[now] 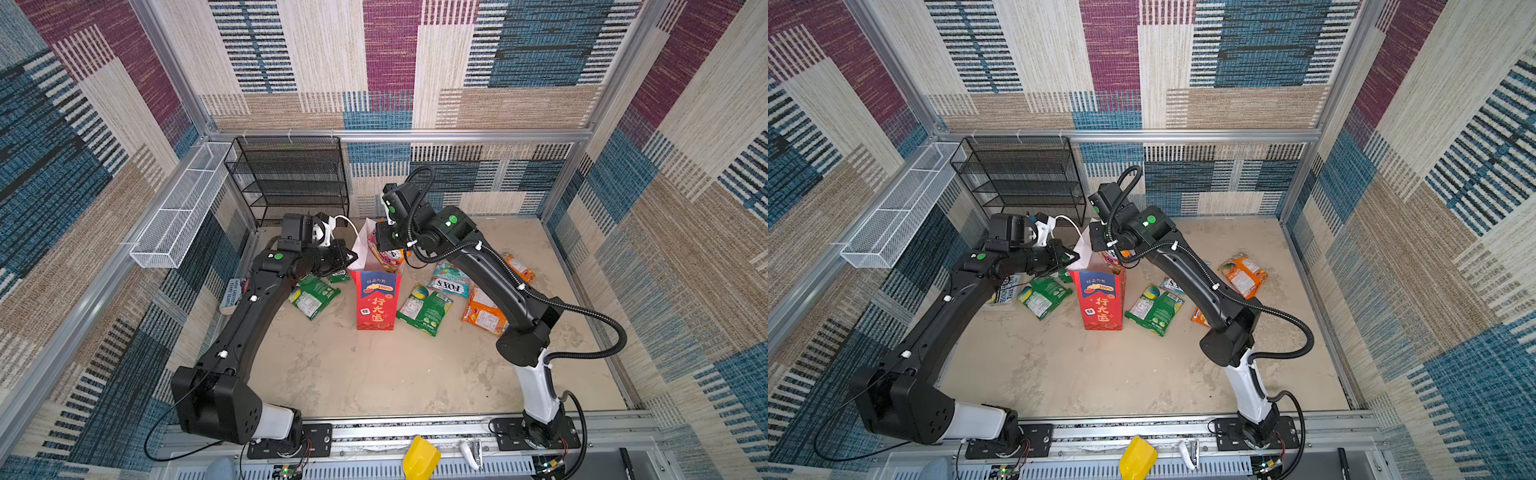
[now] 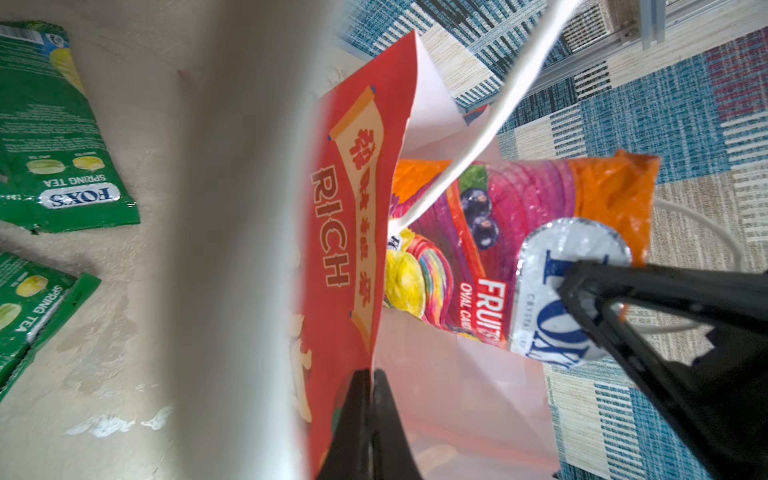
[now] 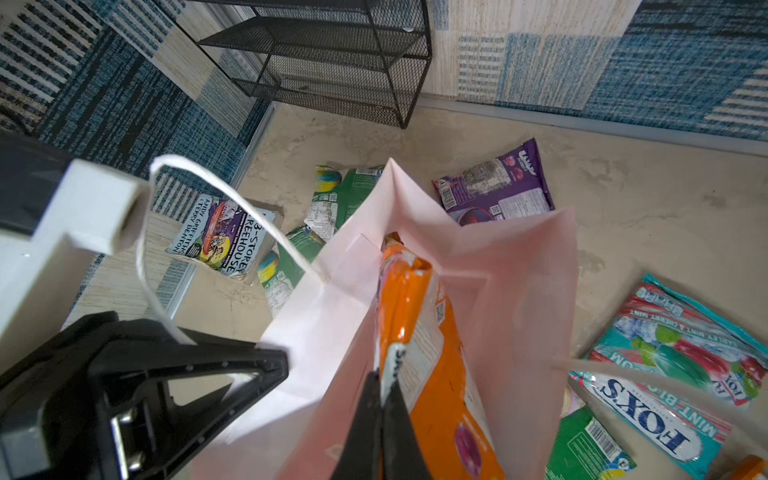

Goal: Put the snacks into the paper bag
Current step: 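Lower the pink FOX'S packet into the bag and open the right gripper, then withdraw the right gripper from the bag toward the orange snack bags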

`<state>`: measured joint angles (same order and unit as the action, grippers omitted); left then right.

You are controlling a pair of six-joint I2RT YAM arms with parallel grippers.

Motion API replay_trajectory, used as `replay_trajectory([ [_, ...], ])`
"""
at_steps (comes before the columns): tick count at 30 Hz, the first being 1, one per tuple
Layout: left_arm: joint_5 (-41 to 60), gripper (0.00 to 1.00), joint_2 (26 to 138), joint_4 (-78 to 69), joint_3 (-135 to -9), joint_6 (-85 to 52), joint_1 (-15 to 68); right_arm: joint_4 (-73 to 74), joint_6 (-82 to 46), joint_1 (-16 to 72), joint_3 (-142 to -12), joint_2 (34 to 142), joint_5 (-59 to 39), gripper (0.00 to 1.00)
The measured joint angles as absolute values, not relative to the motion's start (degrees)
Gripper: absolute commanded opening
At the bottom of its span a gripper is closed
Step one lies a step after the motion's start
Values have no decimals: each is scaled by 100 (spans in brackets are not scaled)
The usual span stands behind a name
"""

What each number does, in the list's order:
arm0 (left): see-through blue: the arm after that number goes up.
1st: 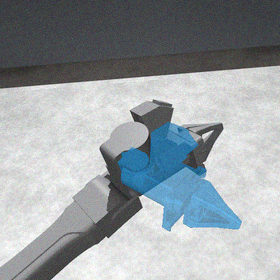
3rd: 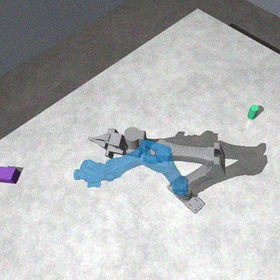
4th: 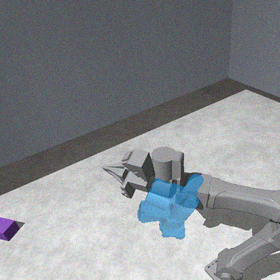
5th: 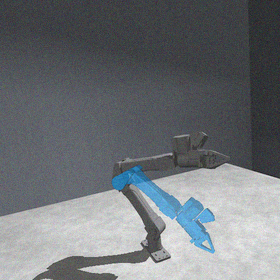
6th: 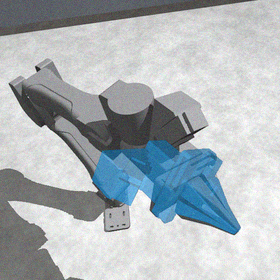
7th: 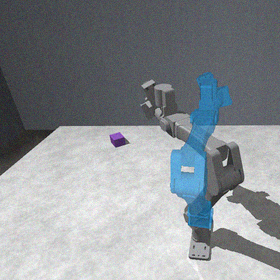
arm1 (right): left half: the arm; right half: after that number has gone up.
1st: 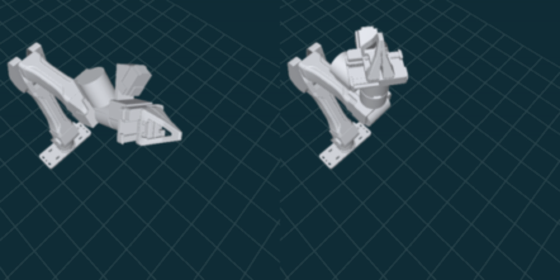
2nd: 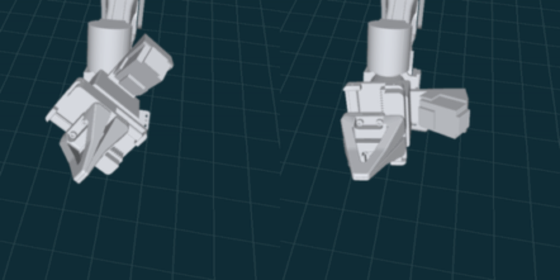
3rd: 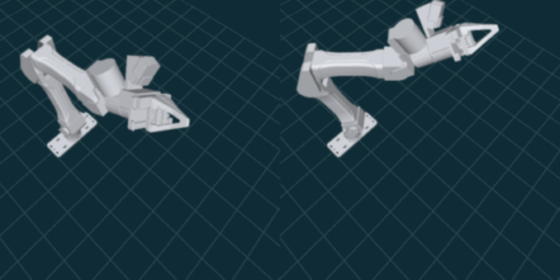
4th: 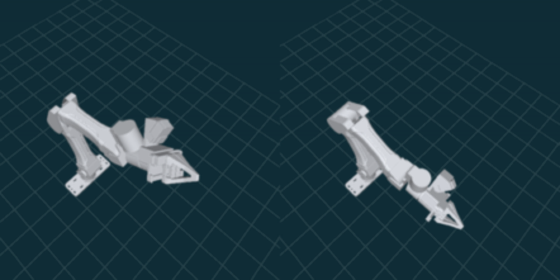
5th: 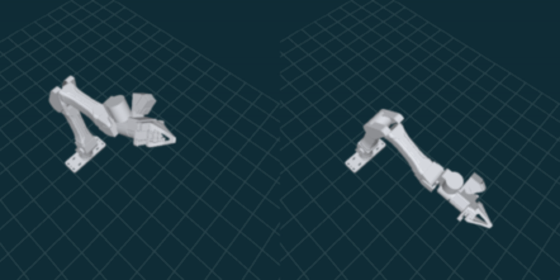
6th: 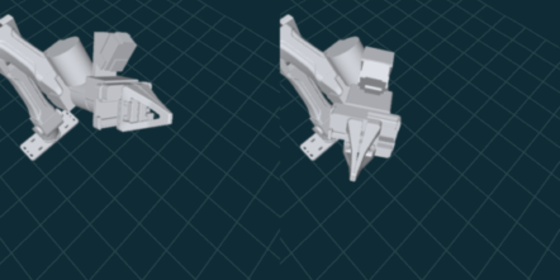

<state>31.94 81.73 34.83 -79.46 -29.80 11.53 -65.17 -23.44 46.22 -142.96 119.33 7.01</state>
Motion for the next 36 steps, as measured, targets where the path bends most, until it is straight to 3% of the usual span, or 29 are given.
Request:
replay_trajectory([
  [15,2869,0,8171,3485,-7948,-2801,1625,-6237,-2265,4626,-13937,12005,779,8],
  [20,2788,0,8158,3503,-7948,-2788,1647,-6051,-2233,4626,-13869,12090,906,32],
  [27,2539,0,8171,3581,-7948,-2786,1651,-5756,-2233,4644,-13869,11937,788,46],
  [32,2272,0,8324,3774,-8051,-2786,1651,-5271,-2294,4650,-13441,11295,609,83],
  [36,2137,0,8409,3887,-8123,-2786,1647,-4786,-2388,4462,-12556,10575,333,93],
])
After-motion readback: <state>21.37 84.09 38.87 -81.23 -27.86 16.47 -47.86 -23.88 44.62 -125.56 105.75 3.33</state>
